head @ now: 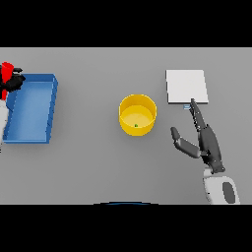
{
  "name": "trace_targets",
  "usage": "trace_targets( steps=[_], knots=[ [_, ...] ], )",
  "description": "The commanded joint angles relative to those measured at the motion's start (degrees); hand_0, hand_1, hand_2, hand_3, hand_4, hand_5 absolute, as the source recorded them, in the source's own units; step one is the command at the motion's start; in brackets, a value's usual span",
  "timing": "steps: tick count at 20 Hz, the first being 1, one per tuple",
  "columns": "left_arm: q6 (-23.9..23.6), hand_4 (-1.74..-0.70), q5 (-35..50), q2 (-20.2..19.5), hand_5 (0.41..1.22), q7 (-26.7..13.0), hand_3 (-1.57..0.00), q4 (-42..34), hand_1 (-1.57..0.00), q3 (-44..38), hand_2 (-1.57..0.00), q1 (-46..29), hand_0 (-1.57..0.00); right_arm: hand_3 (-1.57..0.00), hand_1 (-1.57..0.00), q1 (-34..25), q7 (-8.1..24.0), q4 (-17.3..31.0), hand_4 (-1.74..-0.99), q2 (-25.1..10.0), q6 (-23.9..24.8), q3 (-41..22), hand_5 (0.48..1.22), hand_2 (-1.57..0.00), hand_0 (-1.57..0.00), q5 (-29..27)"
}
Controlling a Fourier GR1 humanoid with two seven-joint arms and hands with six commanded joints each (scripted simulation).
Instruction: Pick up the red beaker and tilt it to pour out 1 green nut into yellow bowl. Pick up the yellow bowl and place it on the metallic measuring scale.
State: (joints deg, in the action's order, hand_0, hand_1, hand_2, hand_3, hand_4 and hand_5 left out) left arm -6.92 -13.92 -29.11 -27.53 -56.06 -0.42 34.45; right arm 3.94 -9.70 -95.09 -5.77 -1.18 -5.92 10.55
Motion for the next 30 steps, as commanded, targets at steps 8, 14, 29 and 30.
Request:
trace_targets(
  steps=[8, 14, 29, 30],
  knots=[
    [12.17, -0.98, 7.77, -1.85, 0.664, -3.89, -0.54, -11.21, -0.55, 0.46, -0.52, -5.98, -0.6, 0.0, 0.0, 0.17, -0.31, -0.17, -1.153, 0.37, -0.09, -0.08, 0.67, 0.0, 0.0, -0.41],
    [13.75, -0.8, 3.01, -3.67, 0.627, -4.58, -0.14, -9.16, -0.14, 3.93, -0.14, -5.52, -0.16, 0.0, 0.0, 0.06, 0.05, -0.11, -1.158, -0.19, 0.88, -0.18, 0.665, 0.0, 0.0, 1.24],
    [10.57, -0.81, 5.53, -0.58, 0.688, -0.59, 0.0, -14.0, 0.0, 2.83, 0.0, -7.19, 0.0, 0.0, 0.0, -17.92, 4.09, 4.55, -1.15, -16.46, -9.26, -13.91, 0.63, 0.0, 0.0, 24.88],
    [10.64, -0.81, 5.62, -0.35, 0.688, -0.82, 0.0, -13.61, 0.0, 2.84, 0.0, -6.92, 0.0, 0.0, 0.0, -20.02, 3.22, 5.42, -1.152, -17.2, -10.34, -15.38, 0.632, 0.0, 0.0, 26.43]
  ],
)
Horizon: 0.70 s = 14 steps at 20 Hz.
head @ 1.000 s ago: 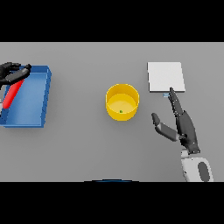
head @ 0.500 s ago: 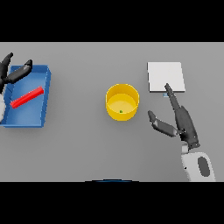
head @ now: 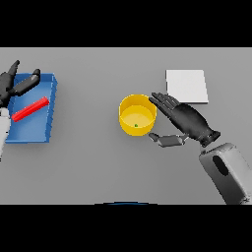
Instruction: Pick up the red beaker and tilt it to pour out 1 green nut into yellow bowl. Pick up the yellow bowl and place it on the metallic measuring scale.
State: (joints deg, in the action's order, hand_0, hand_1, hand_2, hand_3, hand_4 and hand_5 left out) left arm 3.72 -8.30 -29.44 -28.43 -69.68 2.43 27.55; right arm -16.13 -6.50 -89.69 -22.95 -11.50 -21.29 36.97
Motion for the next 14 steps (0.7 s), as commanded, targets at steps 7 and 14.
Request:
trace_targets(
  steps=[7, 14],
  knots=[
    [0.82, -0.81, 0.44, -0.88, 0.695, 1.32, 0.0, -0.29, 0.0, -0.51, 0.0, -0.81, 0.0, 0.0, 0.0, -10.82, -6.03, 9.59, -1.153, -1.84, -4.39, -8.53, 0.639, 0.0, 0.0, 8.17],
    [1.24, -0.81, 0.46, -1.44, 0.701, 1.79, 0.0, 0.99, 0.0, -1.07, 0.0, -0.02, 0.0, 0.0, 0.0, -18.69, -7.91, 18.43, -1.159, 0.36, -10.22, -14.4, 0.663, 0.0, 0.0, 11.28]
  ],
)
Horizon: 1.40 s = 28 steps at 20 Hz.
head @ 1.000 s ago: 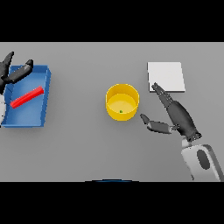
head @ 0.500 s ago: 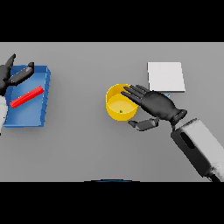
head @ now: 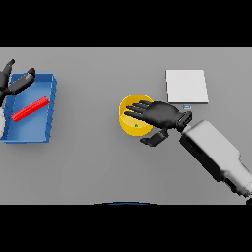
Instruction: Pick up the red beaker and tilt it to pour out 1 green nut into yellow bowl. Pick up the yellow bowl and place it on the metallic measuring scale.
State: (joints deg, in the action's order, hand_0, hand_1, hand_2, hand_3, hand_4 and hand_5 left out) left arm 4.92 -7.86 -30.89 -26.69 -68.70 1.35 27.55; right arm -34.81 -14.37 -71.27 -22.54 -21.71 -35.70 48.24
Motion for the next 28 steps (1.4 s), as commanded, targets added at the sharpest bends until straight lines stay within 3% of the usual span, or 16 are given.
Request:
trace_targets(
  steps=[1, 9, 13, 14, 15, 16, 19, 23, 28],
  knots=[
    [0.21, -0.81, 0.06, 0.19, 0.7, -0.77, 0.0, -0.18, 0.0, 0.21, 0.0, 0.55, 0.0, 0.0, 0.0, -0.67, -0.19, 0.89, -1.162, 0.04, -0.5, -0.59, 0.667, 0.0, 0.0, 0.46],
    [0.07, -0.79, -0.81, 0.05, 0.708, 0.11, 0.0, 1.36, 0.0, 0.41, 0.0, 0.21, 0.0, -0.01, 0.0, -5.3, -0.11, 8.5, -1.188, 2.26, -3.11, -3.54, 0.693, 0.0, 0.0, 2.39],
    [0.67, -0.79, -0.46, -0.73, 0.712, 0.85, 0.0, 0.89, 0.0, 0.06, 0.0, 0.05, 0.0, -0.13, -0.06, -5.3, 0.81, 9.55, -1.261, 3.22, -2.8, -3.83, 0.809, -0.09, -0.05, 2.69],
    [0.59, -0.79, -0.6, -0.42, 0.711, 0.73, 0.0, 1.05, 0.0, 0.31, 0.0, 0.16, 0.0, -0.21, -0.18, -5.27, 0.28, 9.41, -1.309, 3.04, -2.67, -3.81, 0.891, -0.19, -0.19, 2.73],
    [0.32, -0.79, -1.02, -0.27, 0.71, 0.87, 0.0, 2.01, 0.0, 0.41, 0.0, 0.3, 0.0, -0.32, -0.41, -5.02, -0.46, 9.41, -1.363, 2.91, -2.2, -3.76, 0.957, -0.35, -0.45, 2.64],
    [0.43, -0.79, -0.76, -0.32, 0.71, 1.61, 0.0, 2.08, 0.0, 0.2, 0.0, 0.25, 0.0, -0.57, -0.64, -5.12, -1.11, 8.89, -1.435, 2.33, -2.73, -3.66, 1.01, -0.59, -0.68, 2.36],
    [0.63, -0.79, -0.51, -0.25, 0.707, 1.13, 0.0, 1.66, 0.0, 0.22, 0.0, 0.76, 0.0, -0.88, -1.09, -5.13, -1.16, 8.7, -1.578, 2.53, -2.94, -4.16, 1.113, -1.07, -1.11, 2.17],
    [0.6, -0.78, -0.6, -0.34, 0.71, 1.05, 0.0, 0.14, 0.0, 0.6, 0.0, -0.41, 0.0, -1.11, -1.38, -5.2, -0.43, 7.9, -1.674, 1.93, -4.6, -4.33, 1.177, -1.29, -1.38, 0.64],
    [0.7, -0.78, -0.36, -0.35, 0.703, 0.45, 0.0, 0.37, 0.0, 0.39, 0.0, -0.08, 0.0, -1.2, -1.51, -5.8, -0.07, 5.53, -1.719, 0.24, -6.34, -3.43, 1.207, -1.39, -1.51, -0.67]
  ],
)
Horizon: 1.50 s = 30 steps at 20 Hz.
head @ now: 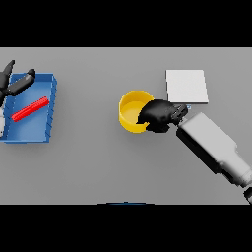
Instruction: Pick up the red beaker and tilt it to pour out 1 green nut into yellow bowl. Pick up the yellow bowl and place it on the metallic measuring scale.
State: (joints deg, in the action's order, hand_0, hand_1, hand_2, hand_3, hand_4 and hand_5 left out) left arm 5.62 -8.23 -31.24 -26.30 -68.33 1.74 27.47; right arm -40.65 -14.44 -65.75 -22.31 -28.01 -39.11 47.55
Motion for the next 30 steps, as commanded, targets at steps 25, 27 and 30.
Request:
trace_targets(
  steps=[25, 27, 30],
  knots=[
    [0.12, -0.85, 2.24, 0.0, 0.758, -4.36, 0.0, -3.84, 0.0, -0.99, 0.0, -1.01, 0.0, -1.15, -1.57, -6.11, 7.37, 4.78, -1.741, -9.2, 5.42, 11.7, 1.221, -1.56, -1.57, -2.19],
    [0.29, -0.85, 2.49, 0.1, 0.761, -4.9, 0.0, -4.4, 0.0, -0.92, 0.0, -0.9, 0.0, -1.15, -1.57, -6.3, 7.74, 8.68, -1.741, -8.9, 7.14, 12.27, 1.221, -1.55, -1.57, -2.05],
    [0.03, -0.86, 2.49, 0.04, 0.773, -6.06, 0.0, -5.4, 0.0, -0.88, 0.0, -1.2, 0.0, -1.17, -1.57, -7.95, 7.2, 14.21, -1.741, -8.54, 8.96, 12.93, 1.221, -1.52, -1.57, -1.66]
  ],
)
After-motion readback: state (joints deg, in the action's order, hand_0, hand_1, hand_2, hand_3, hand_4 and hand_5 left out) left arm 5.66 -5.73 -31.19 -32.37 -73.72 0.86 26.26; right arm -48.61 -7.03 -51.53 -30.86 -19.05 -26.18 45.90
